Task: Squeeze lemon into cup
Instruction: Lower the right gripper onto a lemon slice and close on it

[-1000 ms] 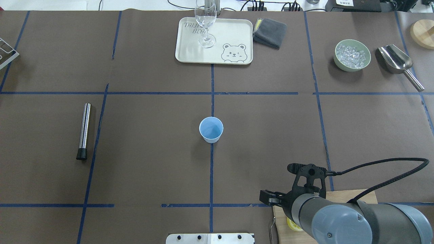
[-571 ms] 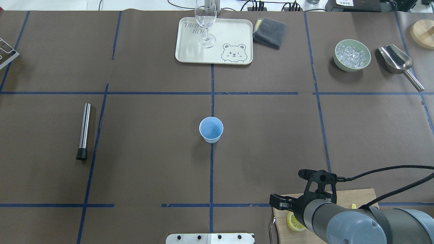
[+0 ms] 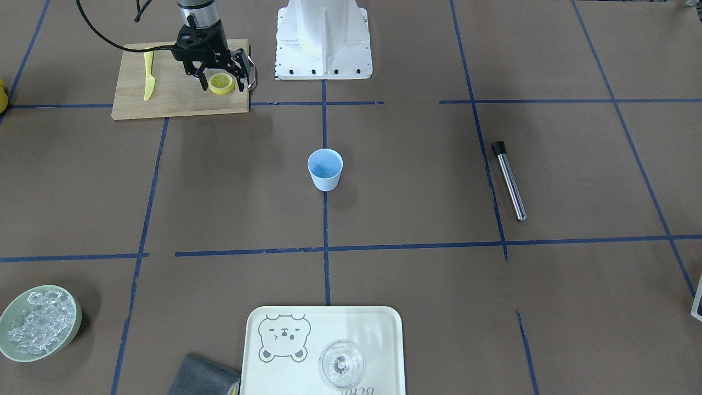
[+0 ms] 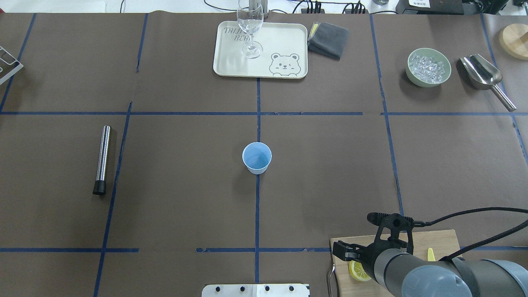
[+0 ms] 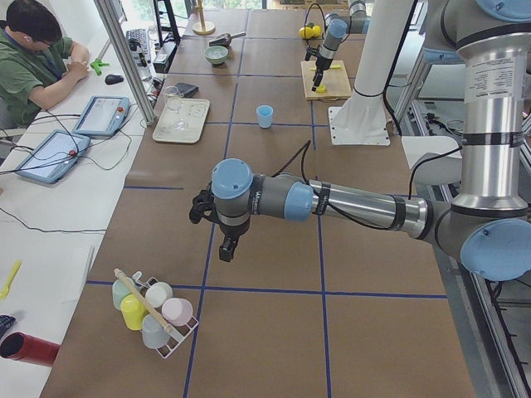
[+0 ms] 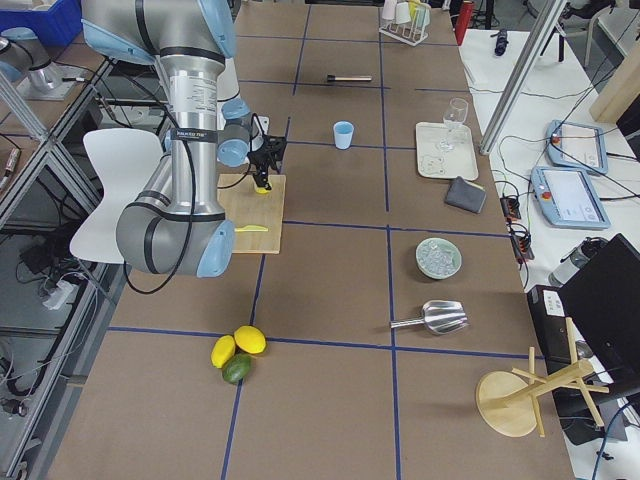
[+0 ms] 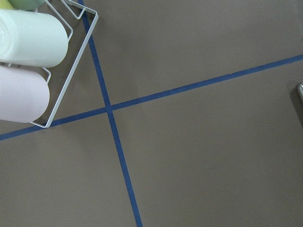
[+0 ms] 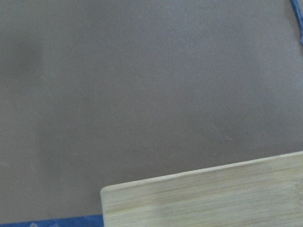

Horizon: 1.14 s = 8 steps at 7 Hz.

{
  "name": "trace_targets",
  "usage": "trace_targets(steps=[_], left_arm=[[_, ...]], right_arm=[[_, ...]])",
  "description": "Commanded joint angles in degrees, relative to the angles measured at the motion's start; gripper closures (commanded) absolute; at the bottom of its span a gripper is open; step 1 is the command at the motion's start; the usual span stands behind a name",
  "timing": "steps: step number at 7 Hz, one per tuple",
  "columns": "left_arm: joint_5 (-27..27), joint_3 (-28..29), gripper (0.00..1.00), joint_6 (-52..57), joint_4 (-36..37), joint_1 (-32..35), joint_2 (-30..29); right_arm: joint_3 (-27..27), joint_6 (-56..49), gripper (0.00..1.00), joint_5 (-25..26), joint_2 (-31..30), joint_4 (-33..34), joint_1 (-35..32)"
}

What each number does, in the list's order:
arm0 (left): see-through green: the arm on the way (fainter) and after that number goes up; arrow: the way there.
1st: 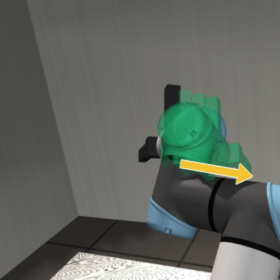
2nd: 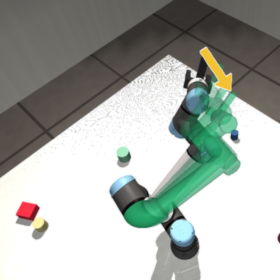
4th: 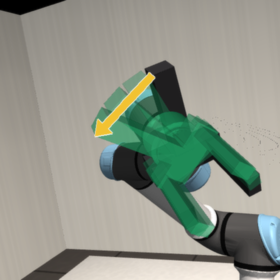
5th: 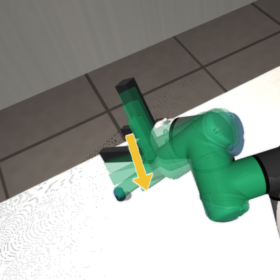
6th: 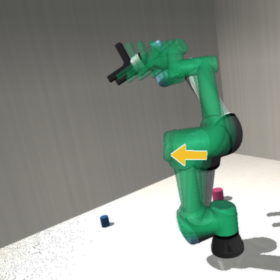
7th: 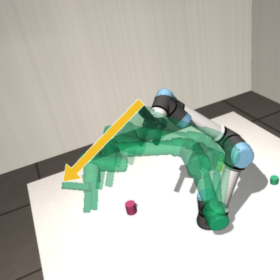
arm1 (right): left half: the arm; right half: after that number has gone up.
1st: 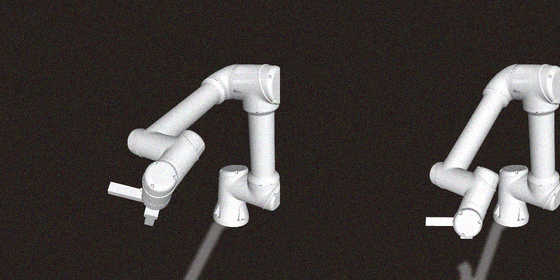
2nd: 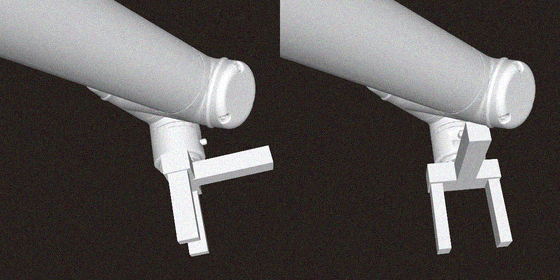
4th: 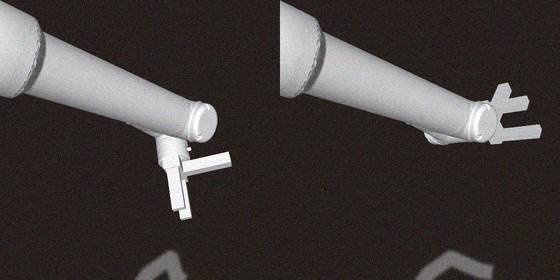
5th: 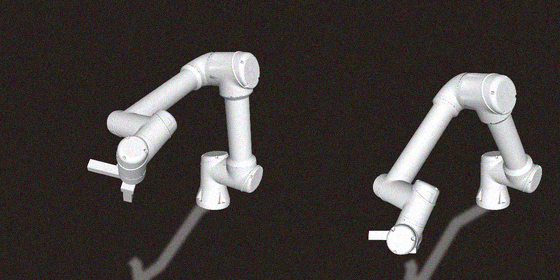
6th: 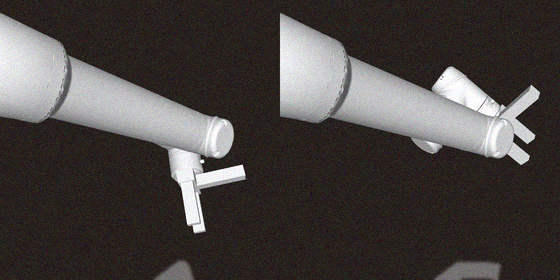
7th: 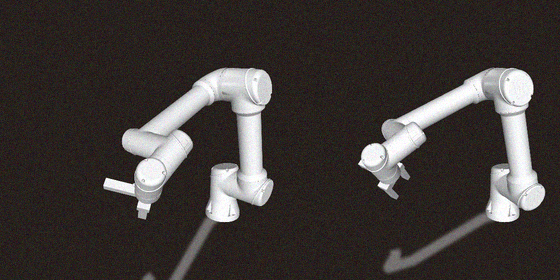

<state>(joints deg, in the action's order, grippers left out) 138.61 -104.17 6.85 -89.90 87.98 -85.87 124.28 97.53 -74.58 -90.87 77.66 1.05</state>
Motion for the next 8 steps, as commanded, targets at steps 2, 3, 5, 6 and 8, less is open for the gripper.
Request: trace_targets(steps=[2,3,5,6,8], left_arm=[[0.1,0.4,0.0,0.0,0.0,0.0,0.0],[0.0,0.6,0.0,0.0,0.0,0.0,0.0],[0.0,0.8,0.0,0.0,0.0,0.0,0.0],[0.1,0.8,0.0,0.0,0.0,0.0,0.0],[0.1,0.8,0.0,0.0,0.0,0.0,0.0]], right_arm=[[-1.0,0.0,0.0,0.7,-0.3,0.0,1.1],[-0.9,0.0,0.0,0.7,-0.4,0.0,1.1],[-0.9,0.0,0.0,0.7,-0.4,0.0,1.1],[-0.8,0.0,0.0,0.6,-0.4,0.0,1.1],[-0.7,0.0,0.12,0.6,-0.4,0.0,1.1]])
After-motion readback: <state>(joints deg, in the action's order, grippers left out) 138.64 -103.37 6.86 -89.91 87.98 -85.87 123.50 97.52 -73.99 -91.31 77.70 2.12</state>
